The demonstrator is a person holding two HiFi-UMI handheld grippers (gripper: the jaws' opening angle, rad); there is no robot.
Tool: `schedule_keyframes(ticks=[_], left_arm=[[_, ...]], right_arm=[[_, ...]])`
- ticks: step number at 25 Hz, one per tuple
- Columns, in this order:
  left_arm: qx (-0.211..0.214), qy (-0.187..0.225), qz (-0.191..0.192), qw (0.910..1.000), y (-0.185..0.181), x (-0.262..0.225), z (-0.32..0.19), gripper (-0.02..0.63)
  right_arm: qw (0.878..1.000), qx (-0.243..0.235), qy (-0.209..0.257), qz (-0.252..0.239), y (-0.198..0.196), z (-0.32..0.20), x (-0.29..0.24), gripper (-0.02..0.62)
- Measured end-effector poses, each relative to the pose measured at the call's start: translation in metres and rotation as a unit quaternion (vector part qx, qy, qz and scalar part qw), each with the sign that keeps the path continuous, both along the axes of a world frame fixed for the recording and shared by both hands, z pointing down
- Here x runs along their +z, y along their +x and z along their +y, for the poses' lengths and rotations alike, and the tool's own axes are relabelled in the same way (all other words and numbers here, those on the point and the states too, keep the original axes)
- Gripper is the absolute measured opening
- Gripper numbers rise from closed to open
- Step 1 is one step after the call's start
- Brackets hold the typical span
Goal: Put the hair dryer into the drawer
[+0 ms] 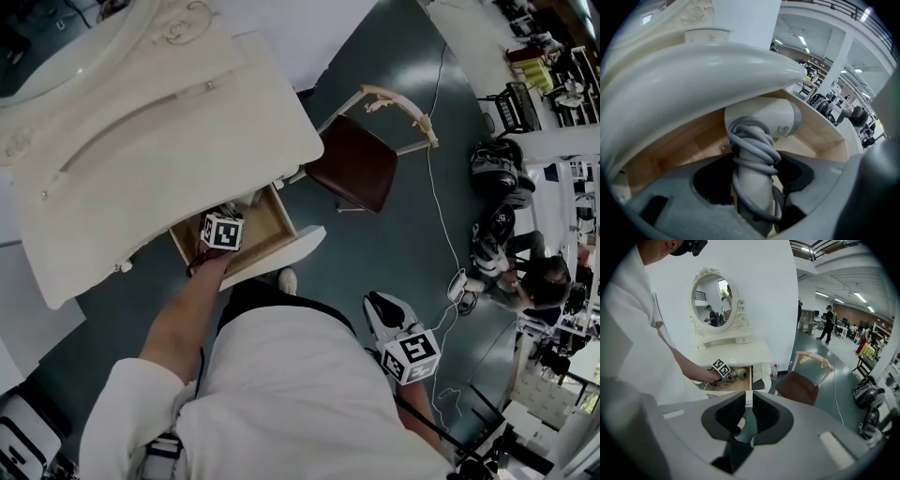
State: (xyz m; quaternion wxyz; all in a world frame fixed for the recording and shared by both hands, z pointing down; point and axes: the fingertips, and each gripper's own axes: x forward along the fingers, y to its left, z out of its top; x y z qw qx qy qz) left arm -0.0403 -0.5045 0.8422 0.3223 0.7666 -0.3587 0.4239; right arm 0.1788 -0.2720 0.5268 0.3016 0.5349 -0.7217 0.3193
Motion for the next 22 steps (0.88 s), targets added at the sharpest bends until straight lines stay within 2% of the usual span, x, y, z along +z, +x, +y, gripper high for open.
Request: schedule_keyframes(ticks=[7, 16, 22], left_arm=[[0.001, 0.012, -0.024, 0.9997, -0.004, 0.010, -0.001, 0.267], [-0.005, -0.005, -0.026, 0.9996, 0.000, 0.010, 0.004, 0.275], [-0.014, 0.010, -0.026, 0.9995, -0.003, -0.003, 0.002, 0.301]], right_arm=[[1.000, -0.014, 0.000, 0.002, 0.007, -0.004, -0.004, 0.049], [1.000, -0.023, 0.003, -0.008, 0.017, 0.000, 0.002, 0.049], [0.999, -0.033, 0.012, -0.022, 0.022, 0.003, 0.008, 0.049]])
